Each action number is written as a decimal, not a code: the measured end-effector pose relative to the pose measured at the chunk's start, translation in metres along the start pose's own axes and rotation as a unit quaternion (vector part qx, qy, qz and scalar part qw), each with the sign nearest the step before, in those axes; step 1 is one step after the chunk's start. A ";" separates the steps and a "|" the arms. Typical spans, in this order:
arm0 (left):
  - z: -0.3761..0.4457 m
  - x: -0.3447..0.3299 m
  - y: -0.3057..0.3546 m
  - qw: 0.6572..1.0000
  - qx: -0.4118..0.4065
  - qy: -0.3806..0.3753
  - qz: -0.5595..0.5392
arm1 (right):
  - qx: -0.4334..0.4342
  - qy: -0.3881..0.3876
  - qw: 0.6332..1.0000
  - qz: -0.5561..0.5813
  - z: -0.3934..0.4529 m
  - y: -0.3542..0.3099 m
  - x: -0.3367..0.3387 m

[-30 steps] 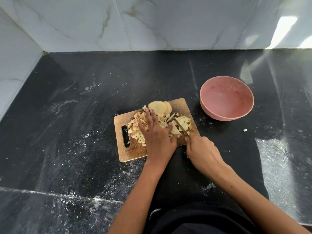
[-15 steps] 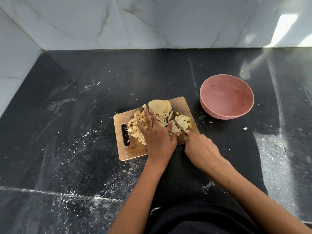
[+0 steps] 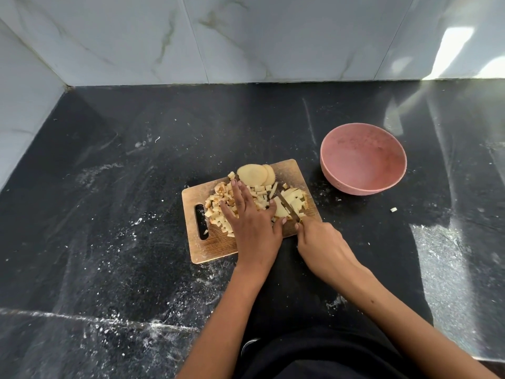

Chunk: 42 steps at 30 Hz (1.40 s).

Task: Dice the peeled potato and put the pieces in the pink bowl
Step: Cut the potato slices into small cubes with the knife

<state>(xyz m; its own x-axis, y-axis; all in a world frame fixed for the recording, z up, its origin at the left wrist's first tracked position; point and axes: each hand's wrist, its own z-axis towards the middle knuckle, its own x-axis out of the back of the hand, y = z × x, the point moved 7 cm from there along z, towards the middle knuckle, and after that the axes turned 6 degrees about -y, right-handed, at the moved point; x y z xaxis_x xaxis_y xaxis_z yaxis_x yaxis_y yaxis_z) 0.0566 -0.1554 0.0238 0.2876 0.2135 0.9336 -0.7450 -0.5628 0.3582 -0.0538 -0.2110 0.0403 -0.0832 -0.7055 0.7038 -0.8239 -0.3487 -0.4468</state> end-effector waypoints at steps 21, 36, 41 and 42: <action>0.002 0.002 -0.004 0.999 0.035 0.003 -0.018 | -0.033 -0.049 0.992 -0.114 -0.003 0.019 -0.022; -0.001 0.010 -0.001 0.993 0.097 -0.058 -0.038 | 0.009 -0.029 0.997 -0.070 -0.015 0.034 -0.012; -0.006 0.017 -0.003 0.992 0.111 -0.008 -0.065 | 0.035 0.012 0.999 -0.038 -0.023 0.030 0.002; -0.007 0.017 -0.003 0.991 0.110 0.006 -0.071 | 0.041 0.011 0.999 -0.031 -0.023 0.026 0.002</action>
<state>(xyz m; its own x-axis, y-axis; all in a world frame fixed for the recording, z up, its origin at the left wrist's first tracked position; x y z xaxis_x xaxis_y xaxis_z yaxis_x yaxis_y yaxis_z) 0.0595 -0.1441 0.0386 0.3720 0.3109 0.8746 -0.5480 -0.6869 0.4773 -0.0885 -0.2078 0.0428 -0.0477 -0.6673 0.7432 -0.7797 -0.4402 -0.4453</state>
